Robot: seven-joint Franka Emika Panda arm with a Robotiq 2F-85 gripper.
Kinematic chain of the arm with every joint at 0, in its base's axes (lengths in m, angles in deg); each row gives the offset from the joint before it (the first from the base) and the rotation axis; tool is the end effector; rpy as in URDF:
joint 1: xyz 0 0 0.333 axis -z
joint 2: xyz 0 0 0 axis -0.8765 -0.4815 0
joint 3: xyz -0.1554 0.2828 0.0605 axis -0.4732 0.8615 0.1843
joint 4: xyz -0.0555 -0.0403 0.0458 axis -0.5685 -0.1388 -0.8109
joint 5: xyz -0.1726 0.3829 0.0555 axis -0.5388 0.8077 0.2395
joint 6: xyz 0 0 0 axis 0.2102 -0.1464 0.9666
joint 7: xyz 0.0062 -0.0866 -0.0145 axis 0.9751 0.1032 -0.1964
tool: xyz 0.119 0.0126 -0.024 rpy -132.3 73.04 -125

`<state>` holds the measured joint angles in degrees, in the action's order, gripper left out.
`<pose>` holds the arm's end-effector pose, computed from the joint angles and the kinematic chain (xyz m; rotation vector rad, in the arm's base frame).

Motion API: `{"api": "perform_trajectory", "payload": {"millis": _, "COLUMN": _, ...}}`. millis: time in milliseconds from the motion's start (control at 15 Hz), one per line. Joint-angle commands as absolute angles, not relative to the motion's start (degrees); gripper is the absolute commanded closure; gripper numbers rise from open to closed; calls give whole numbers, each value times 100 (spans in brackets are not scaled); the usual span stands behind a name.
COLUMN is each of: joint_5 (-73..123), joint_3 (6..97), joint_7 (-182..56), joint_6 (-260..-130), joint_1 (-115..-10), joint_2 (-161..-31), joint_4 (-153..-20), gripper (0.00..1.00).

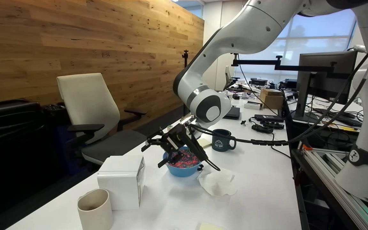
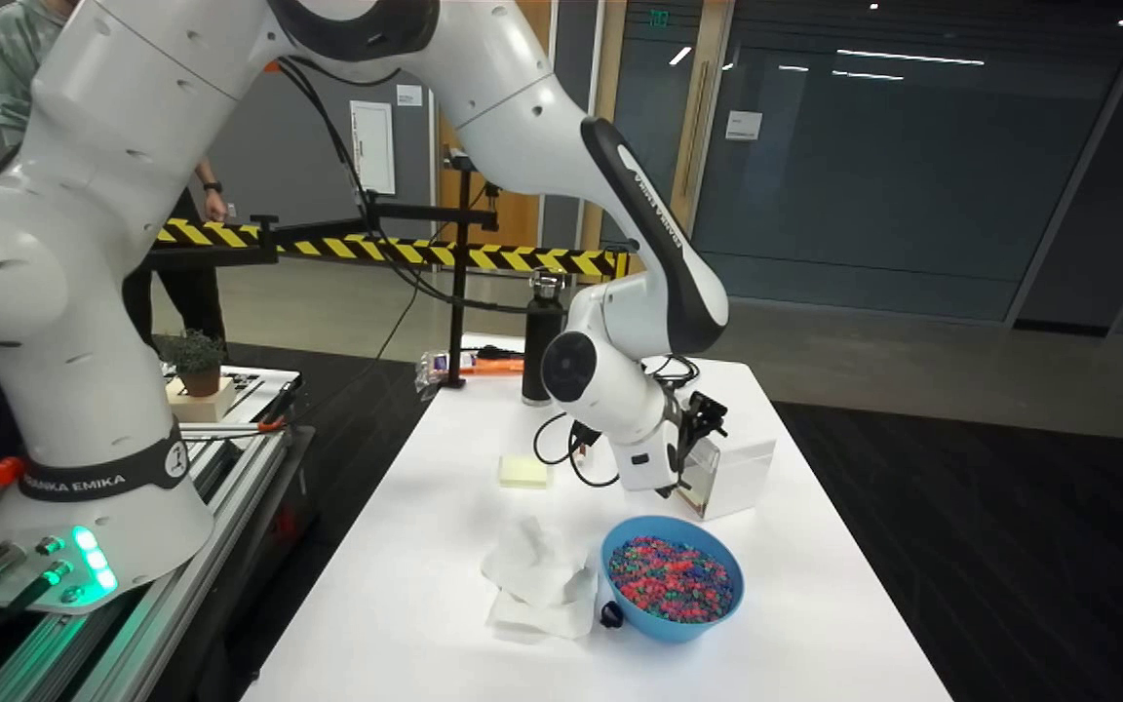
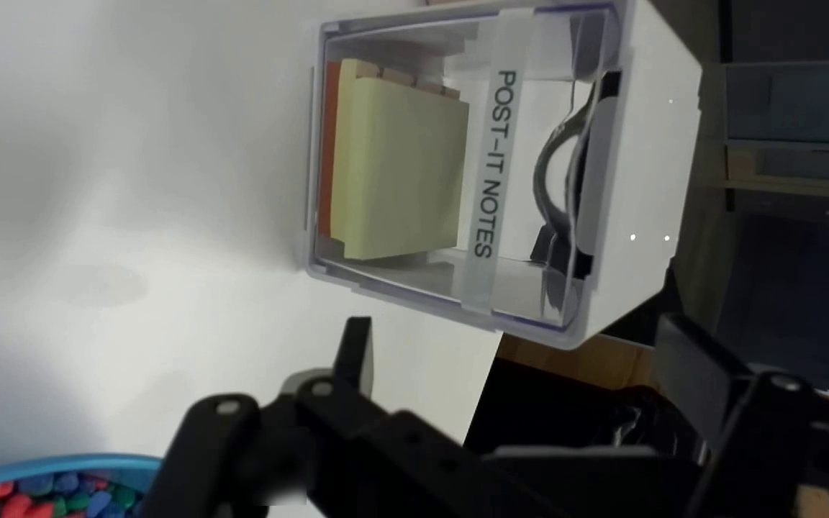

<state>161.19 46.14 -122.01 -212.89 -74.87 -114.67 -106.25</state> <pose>0.6208 0.0286 0.1212 -1.9332 1.2050 -0.5953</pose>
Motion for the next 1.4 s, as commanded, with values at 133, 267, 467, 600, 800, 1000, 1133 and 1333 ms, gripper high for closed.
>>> {"api": "perform_trajectory", "payload": {"millis": 133, "joint_5": 15768, "joint_3": 4639, "joint_7": -12232, "joint_6": -21097, "joint_1": -7349, "joint_2": -11150, "joint_4": -11067, "gripper": 0}}
{"api": "perform_trajectory", "payload": {"millis": 267, "joint_5": 15709, "joint_3": 4635, "joint_7": -12283, "joint_6": -21044, "joint_1": -7324, "joint_2": -11100, "joint_4": -11179, "gripper": 0}}
{"api": "perform_trajectory", "payload": {"millis": 467, "joint_5": 15737, "joint_3": 4634, "joint_7": -12407, "joint_6": -20944, "joint_1": -7306, "joint_2": -10986, "joint_4": -11364, "gripper": 0}}
{"api": "perform_trajectory", "payload": {"millis": 600, "joint_5": 15707, "joint_3": 4643, "joint_7": -12457, "joint_6": -20897, "joint_1": -7293, "joint_2": -10901, "joint_4": -11493, "gripper": 0}}
{"api": "perform_trajectory", "payload": {"millis": 800, "joint_5": 15650, "joint_3": 4647, "joint_7": -12525, "joint_6": -20829, "joint_1": -7259, "joint_2": -10784, "joint_4": -11687, "gripper": 0}}
{"api": "perform_trajectory", "payload": {"millis": 1000, "joint_5": 15679, "joint_3": 4638, "joint_7": -12689, "joint_6": -20727, "joint_1": -7225, "joint_2": -10652, "joint_4": -11899, "gripper": 0}}
{"api": "perform_trajectory", "payload": {"millis": 1133, "joint_5": 15780, "joint_3": 4643, "joint_7": -12899, "joint_6": -20635, "joint_1": -7223, "joint_2": -10596, "joint_4": -12042, "gripper": 0}}
{"api": "perform_trajectory", "payload": {"millis": 1333, "joint_5": 15822, "joint_3": 4677, "joint_7": -13107, "joint_6": -20562, "joint_1": -7235, "joint_2": -10527, "joint_4": -12270, "gripper": 0}}
